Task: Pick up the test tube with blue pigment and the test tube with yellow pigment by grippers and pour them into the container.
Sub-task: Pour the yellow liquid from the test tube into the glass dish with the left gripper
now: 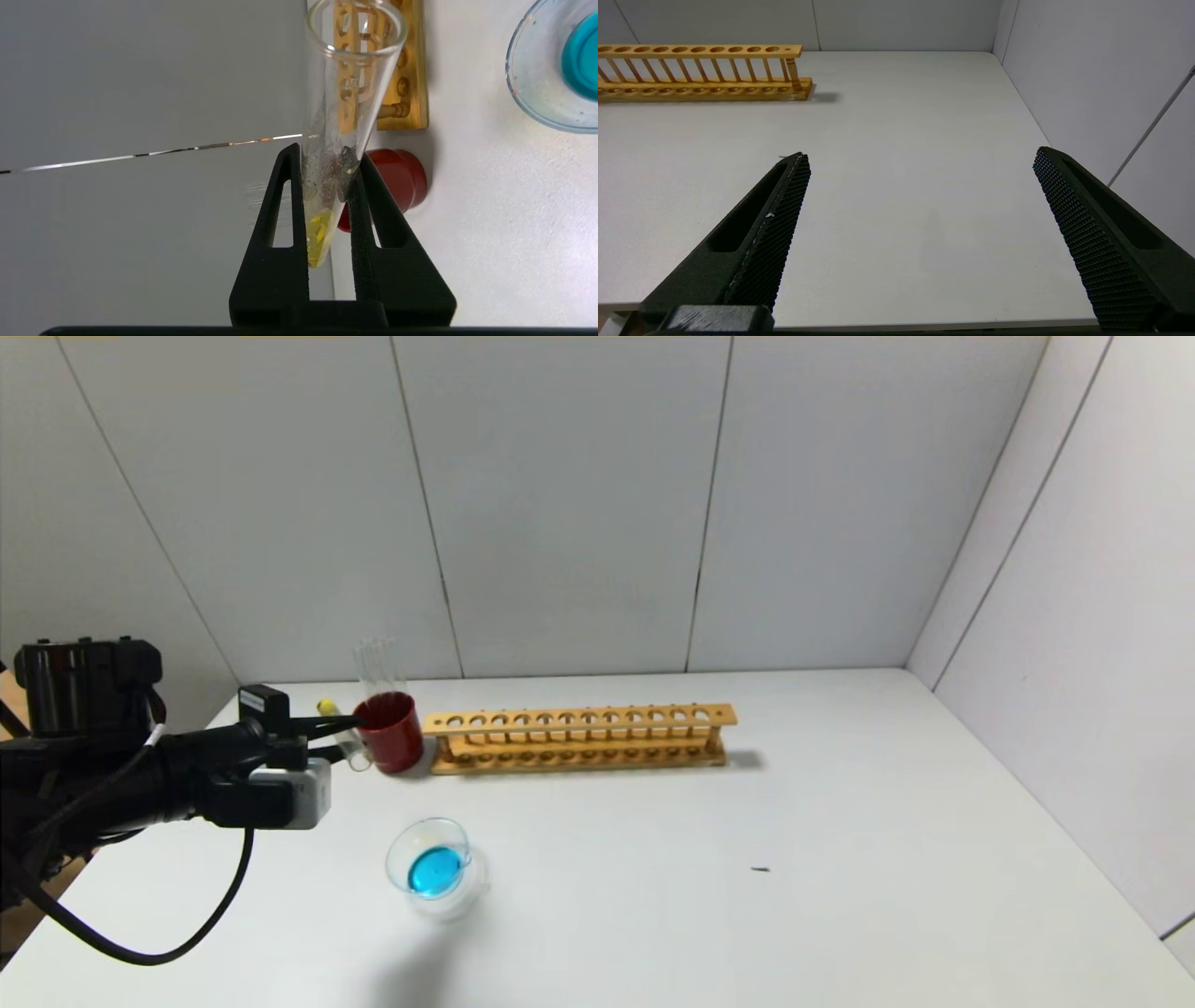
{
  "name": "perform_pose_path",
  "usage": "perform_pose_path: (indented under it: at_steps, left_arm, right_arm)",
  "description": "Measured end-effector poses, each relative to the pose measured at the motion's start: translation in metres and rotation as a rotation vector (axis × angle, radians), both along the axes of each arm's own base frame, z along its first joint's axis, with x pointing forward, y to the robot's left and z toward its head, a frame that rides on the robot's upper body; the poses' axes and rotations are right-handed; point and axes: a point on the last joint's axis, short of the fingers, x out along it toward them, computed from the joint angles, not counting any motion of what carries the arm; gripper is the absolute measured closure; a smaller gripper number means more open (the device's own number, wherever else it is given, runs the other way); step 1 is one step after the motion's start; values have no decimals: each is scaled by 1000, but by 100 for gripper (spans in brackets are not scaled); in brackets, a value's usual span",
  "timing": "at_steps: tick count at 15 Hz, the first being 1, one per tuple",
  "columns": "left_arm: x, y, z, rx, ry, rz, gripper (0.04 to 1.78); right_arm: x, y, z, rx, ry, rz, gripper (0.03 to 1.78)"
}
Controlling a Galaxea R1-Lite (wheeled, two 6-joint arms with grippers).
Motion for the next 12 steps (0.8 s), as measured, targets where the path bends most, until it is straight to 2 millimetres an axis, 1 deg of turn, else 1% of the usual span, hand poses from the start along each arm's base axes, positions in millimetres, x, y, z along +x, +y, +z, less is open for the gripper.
perform_pose_path:
  at_steps: [6, 12]
  left_arm:
    - [2, 6, -1, 97, -62, -19, 152]
    - [7, 5, -6, 113, -53, -28, 152]
  right_arm:
    - [0, 0, 0, 0, 0, 0, 6]
    - [0, 0, 0, 0, 0, 0, 6]
